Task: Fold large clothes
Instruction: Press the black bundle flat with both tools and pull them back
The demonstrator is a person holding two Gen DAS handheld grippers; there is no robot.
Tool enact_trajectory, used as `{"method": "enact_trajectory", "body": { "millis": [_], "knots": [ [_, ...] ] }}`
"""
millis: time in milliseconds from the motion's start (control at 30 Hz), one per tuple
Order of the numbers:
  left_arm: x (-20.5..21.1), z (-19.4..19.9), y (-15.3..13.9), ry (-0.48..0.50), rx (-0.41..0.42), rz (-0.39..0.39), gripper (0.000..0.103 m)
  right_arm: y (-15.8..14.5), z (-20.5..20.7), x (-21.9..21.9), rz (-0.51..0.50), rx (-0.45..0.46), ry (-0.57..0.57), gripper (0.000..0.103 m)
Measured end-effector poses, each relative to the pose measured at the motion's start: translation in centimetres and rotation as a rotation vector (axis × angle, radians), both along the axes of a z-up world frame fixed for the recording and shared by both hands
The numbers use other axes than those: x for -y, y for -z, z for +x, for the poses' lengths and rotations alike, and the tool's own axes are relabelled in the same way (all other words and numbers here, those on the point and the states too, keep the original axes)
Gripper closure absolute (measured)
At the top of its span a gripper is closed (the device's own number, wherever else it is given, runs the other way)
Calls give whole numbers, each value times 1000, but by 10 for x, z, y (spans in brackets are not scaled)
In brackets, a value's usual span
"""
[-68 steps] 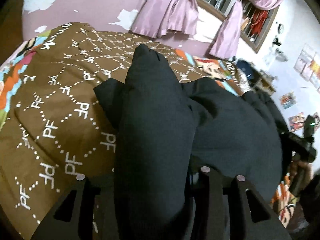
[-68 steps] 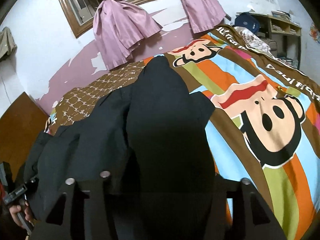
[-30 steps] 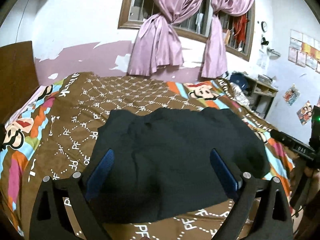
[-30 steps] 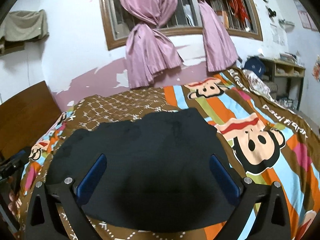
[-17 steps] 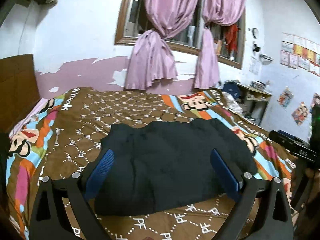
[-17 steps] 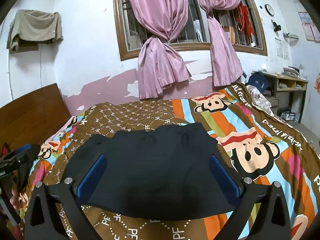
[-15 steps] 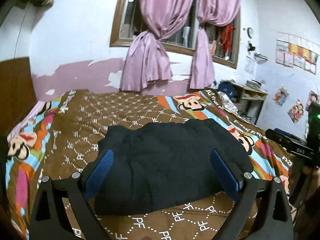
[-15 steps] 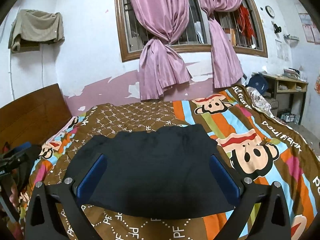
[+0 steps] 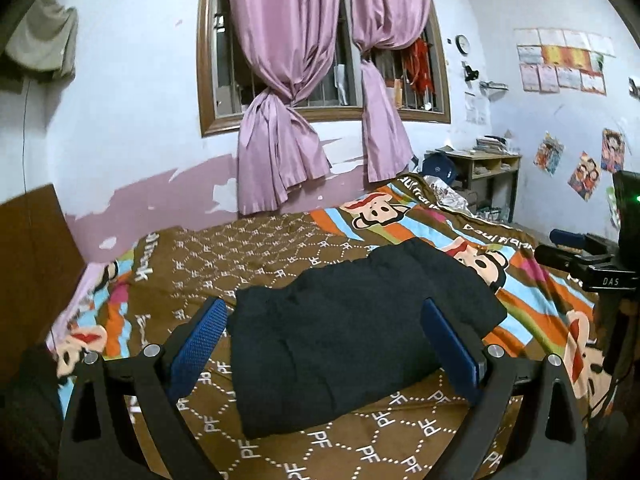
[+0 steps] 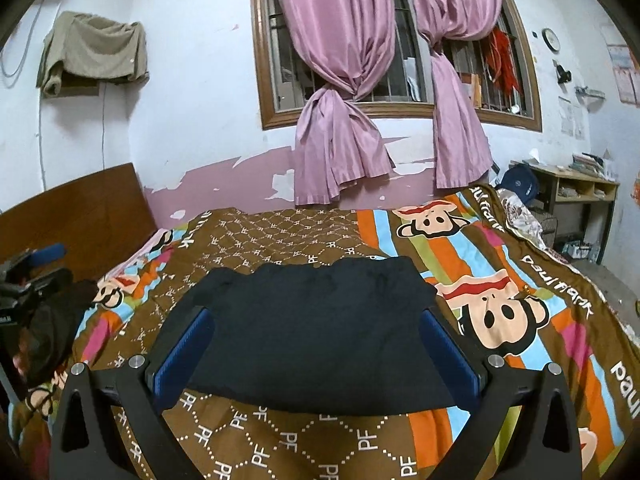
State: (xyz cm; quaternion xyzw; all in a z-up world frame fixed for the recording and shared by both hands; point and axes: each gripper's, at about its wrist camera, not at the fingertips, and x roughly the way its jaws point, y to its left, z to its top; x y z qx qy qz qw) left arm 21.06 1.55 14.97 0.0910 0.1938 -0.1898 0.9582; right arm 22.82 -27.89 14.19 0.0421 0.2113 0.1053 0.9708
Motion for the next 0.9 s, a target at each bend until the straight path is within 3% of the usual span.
{"method": "enact_trajectory", "body": {
  "millis": [267, 900],
  "knots": [
    [-8, -15, -2, 6, -39, 31, 8, -6, -27, -15, -5, -4, -34, 0],
    [-14, -75, 8, -1, -84, -74, 8, -4, -86, -32, -4, -9, -74, 0]
  ]
}}
